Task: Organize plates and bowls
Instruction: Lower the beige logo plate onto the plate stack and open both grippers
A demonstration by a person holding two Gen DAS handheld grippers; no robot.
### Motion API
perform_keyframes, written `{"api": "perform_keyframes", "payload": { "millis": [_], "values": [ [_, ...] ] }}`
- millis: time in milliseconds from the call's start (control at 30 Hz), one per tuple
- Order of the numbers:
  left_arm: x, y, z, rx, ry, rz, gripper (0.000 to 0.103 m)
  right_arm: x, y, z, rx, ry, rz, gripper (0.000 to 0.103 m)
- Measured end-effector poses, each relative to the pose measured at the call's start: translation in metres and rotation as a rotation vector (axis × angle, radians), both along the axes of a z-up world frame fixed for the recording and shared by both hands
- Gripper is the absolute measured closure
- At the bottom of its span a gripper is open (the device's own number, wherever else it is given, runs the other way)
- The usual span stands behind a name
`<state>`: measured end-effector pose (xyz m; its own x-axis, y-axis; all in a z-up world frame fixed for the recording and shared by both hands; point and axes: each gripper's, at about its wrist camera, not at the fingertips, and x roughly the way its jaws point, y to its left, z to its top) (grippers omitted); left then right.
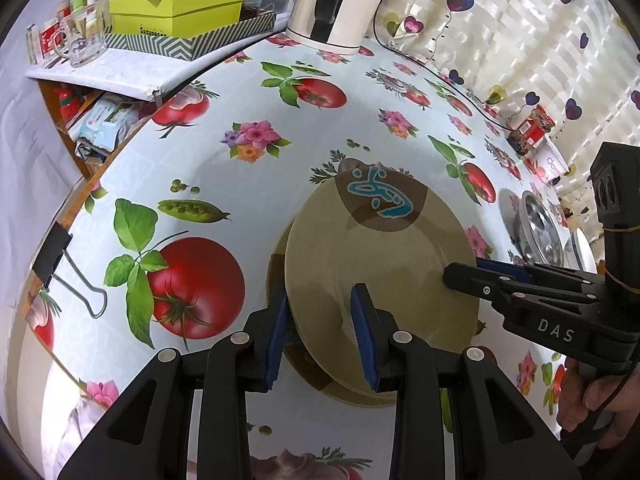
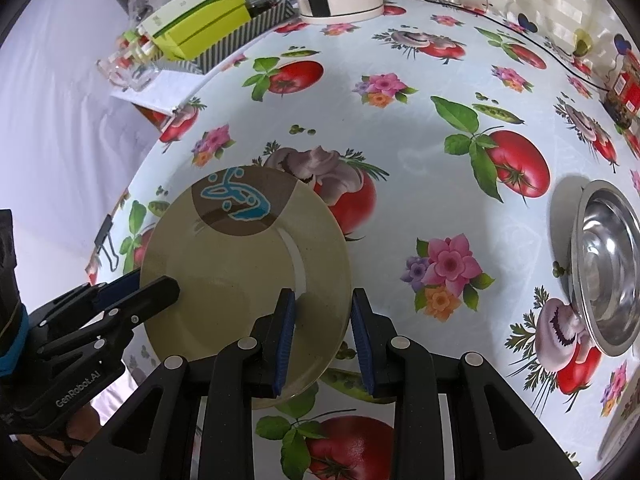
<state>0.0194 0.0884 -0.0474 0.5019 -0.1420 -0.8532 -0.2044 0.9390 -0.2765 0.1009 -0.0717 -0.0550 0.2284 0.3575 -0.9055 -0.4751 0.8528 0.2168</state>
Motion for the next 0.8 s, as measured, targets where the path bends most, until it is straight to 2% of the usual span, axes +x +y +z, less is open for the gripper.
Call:
{"api": "perform_keyframes", "payload": {
  "millis": [600,800],
  "values": [
    [-0.0084,-0.0022,0.0025,0.052,-0.011,0.001,0.071,-0.0056,0.0065,-0.0046,-0.014,-0.014,0.036,0.073],
    [-0.0091,0.0066,0.0012,0.045,-0.014,0.021,0.071,-0.0062,0.0043,-0.0021,-0.002,-0.027,0.035,0.072]
  ]
}}
